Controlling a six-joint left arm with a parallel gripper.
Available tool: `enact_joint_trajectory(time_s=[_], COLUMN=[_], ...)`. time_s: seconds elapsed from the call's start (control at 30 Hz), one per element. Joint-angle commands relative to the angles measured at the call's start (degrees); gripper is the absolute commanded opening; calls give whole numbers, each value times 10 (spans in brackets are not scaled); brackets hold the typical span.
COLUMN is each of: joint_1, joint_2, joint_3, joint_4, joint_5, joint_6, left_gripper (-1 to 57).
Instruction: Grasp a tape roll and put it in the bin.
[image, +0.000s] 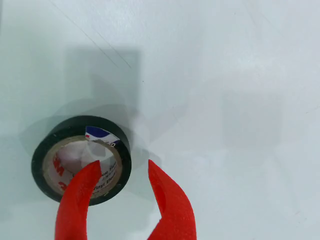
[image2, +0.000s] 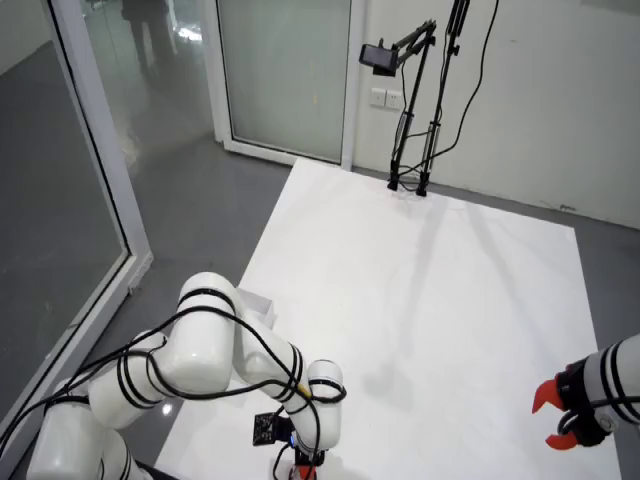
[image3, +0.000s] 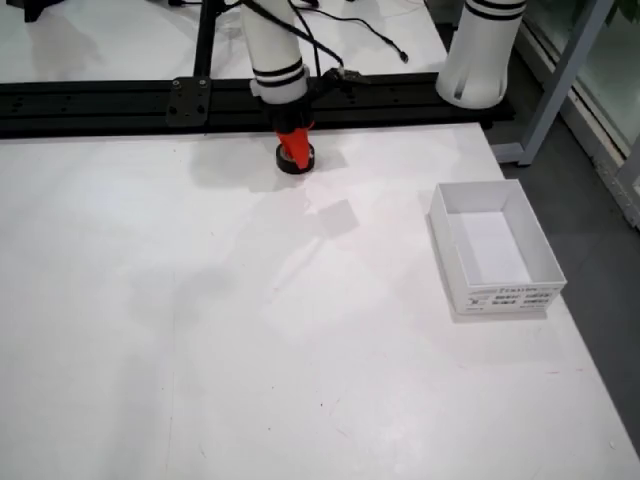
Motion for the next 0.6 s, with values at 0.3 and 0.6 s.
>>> enact_joint_trajectory(time_s=[0.3,0.6], joint_1=[-1,-1], joint_2=[41,32], joint_3=[-32,-39], joint_4=[3,-4], joint_5=[-10,1], joint_6=[-5,-5], left_gripper=[38,-6])
